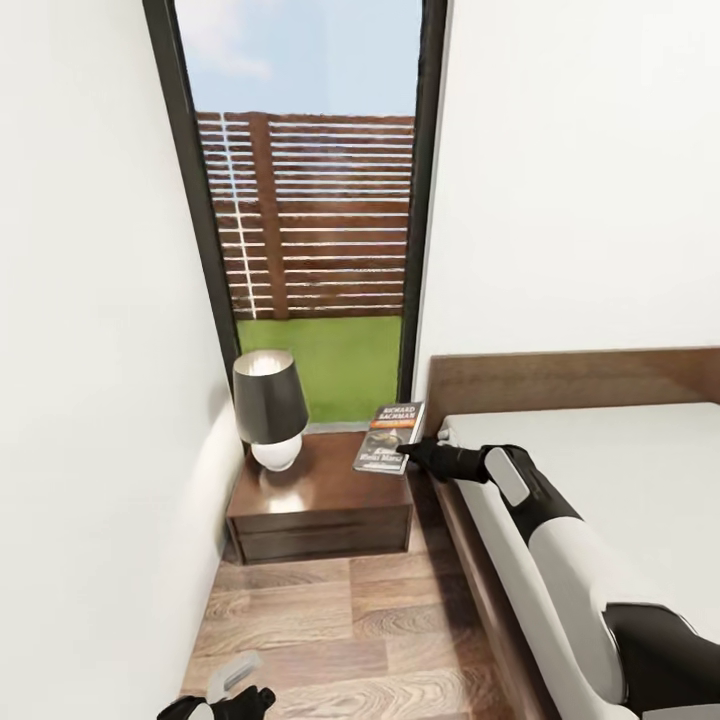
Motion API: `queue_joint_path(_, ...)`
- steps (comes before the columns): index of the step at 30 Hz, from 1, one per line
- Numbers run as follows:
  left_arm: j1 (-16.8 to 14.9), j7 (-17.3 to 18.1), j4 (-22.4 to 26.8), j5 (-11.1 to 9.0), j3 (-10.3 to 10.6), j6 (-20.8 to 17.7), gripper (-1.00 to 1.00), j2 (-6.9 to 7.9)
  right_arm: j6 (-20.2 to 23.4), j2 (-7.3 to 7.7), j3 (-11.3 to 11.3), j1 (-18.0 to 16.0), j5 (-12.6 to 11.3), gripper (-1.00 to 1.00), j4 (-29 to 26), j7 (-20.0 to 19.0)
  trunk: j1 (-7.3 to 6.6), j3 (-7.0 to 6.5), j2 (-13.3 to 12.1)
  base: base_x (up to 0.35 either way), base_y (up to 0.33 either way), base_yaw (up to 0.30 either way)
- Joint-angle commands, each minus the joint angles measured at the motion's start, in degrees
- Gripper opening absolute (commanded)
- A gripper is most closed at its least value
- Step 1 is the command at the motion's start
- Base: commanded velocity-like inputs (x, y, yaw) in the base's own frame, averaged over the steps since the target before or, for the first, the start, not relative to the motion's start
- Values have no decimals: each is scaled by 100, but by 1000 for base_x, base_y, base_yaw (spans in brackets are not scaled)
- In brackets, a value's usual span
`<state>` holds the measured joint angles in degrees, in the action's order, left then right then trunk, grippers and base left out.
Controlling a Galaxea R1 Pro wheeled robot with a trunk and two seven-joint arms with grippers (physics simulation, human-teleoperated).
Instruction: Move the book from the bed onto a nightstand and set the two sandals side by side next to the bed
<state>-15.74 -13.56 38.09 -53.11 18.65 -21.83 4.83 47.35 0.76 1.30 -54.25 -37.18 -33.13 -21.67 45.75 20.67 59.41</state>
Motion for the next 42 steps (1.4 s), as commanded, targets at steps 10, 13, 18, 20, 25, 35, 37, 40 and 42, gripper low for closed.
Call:
queue_joint_path(10, 320, 30, 14, -97, 26, 236, 100, 224, -5, -12, 27, -15, -35, -100, 324, -36, 4, 7, 5, 330, 0, -3)
queue_joint_path(13, 448, 109, 14, -113, -1, 301, 100, 305, 3, -25, 24, -15, -36, -100, 380, -38, 4, 7, 5, 330, 0, -1)
queue_joint_path(18, 606, 267, 14, -174, -230, 395, 100, 389, 54, -177, -7, -16, -38, -100, 434, -3, 4, 7, 5, 330, 0, 0)
queue_joint_path(20, 663, 303, 14, -188, -293, 428, 100, 404, 45, -231, -17, -4, -32, -100, 445, 14, 4, 7, 5, 330, 0, 0)
queue_joint_path(25, 798, 352, 14, -207, -377, 504, 100, 422, -3, -299, -50, 37, -21, -100, 482, 29, 4, 7, 5, 330, 0, 0)
queue_joint_path(35, 1029, 405, 89, -245, -429, 899, 100, 430, 65, -213, -658, 165, -27, -100, 535, -11, 4, 7, 5, 330, 0, 0)
queue_joint_path(37, 1050, 409, 109, -248, -431, 927, 100, 430, 71, -149, -739, 222, -30, -100, 537, -17, 4, 7, 5, 330, 0, 0)
queue_joint_path(40, 1070, 412, 131, -250, -432, 953, 100, 430, 81, -65, -817, 278, -34, -100, 540, -90, 4, 7, 5, 330, 0, 0)
queue_joint_path(42, 1076, 414, 140, -251, -432, 962, 100, 430, 102, -31, -878, 300, -34, -100, 542, -221, 4, 7, 5, 330, 0, 0)
